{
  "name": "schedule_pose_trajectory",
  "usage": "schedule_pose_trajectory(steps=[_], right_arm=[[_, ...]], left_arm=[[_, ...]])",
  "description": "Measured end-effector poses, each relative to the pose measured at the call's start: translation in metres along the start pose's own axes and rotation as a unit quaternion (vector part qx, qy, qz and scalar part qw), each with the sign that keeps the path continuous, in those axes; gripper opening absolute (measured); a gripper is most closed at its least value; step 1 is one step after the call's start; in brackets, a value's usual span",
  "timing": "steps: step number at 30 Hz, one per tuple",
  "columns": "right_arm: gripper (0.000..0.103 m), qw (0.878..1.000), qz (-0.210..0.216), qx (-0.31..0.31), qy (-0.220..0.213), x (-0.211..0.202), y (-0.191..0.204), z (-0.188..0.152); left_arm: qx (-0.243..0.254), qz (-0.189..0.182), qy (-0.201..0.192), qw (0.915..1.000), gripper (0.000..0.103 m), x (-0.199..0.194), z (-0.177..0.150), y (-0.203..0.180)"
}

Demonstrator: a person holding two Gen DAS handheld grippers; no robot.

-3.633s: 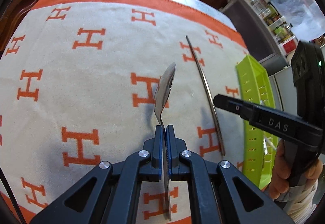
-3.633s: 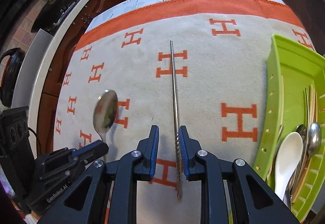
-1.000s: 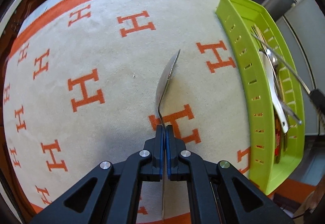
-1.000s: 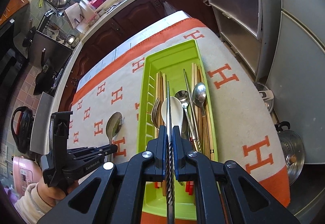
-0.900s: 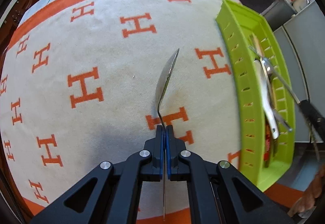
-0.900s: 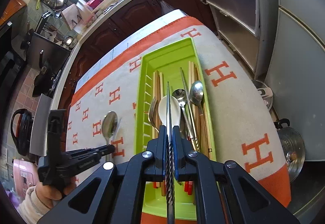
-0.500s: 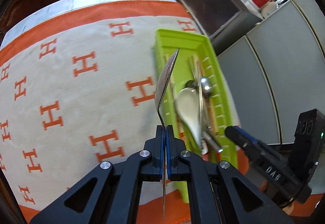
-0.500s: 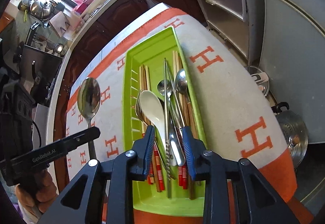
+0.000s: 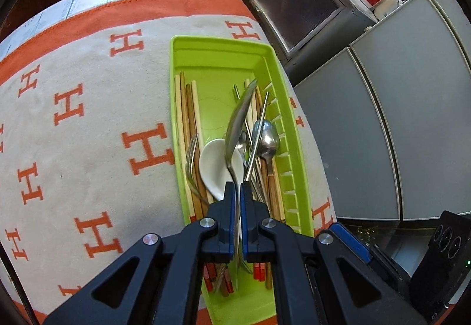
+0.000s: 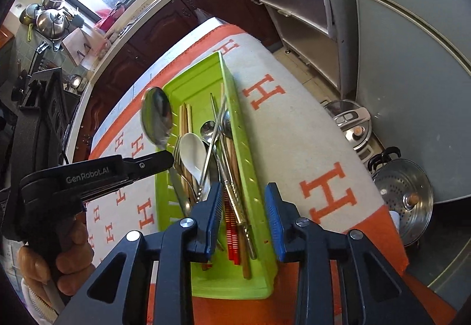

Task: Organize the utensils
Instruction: 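Lower the chopstick into the tray while the left tool lowers the spoon there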

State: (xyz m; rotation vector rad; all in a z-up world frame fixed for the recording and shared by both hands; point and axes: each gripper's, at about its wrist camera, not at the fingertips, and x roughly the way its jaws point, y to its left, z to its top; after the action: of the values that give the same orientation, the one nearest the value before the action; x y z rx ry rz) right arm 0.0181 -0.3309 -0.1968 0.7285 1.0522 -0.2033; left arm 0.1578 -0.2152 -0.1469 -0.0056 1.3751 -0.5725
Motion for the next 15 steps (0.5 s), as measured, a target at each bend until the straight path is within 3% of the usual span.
schedule_pose_trajectory(steps=[5, 8, 10, 12, 15], right_arm=[[0.031, 1.0, 0.002, 0.004, 0.0, -0.003, -0.007, -0.004], [0.031, 1.0, 0.002, 0.003, 0.001, -0.005, -0.006, -0.007], [0.031, 1.0, 0.002, -0.002, 0.002, -0.008, -0.003, -0.009], [0.031, 1.0, 0.002, -0.01, 0.003, -0.01, 0.002, -0.01], [0.031, 1.0, 0.004, -0.023, 0.003, -0.01, 0.011, -0.011]], left_arm=[[0.01, 0.015, -0.002, 0.9998, 0.006, 0.007, 0.002, -0.005], [0.014, 0.018, -0.01, 0.9997, 0.022, 0.002, -0.001, -0.005], [0.017, 0.024, -0.025, 0.9992, 0.04, -0.008, -0.007, -0.003], [0.016, 0.032, -0.04, 0.9986, 0.049, -0.018, -0.012, 0.003], [0.009, 0.042, -0.057, 0.9974, 0.054, -0.035, -0.024, 0.016]])
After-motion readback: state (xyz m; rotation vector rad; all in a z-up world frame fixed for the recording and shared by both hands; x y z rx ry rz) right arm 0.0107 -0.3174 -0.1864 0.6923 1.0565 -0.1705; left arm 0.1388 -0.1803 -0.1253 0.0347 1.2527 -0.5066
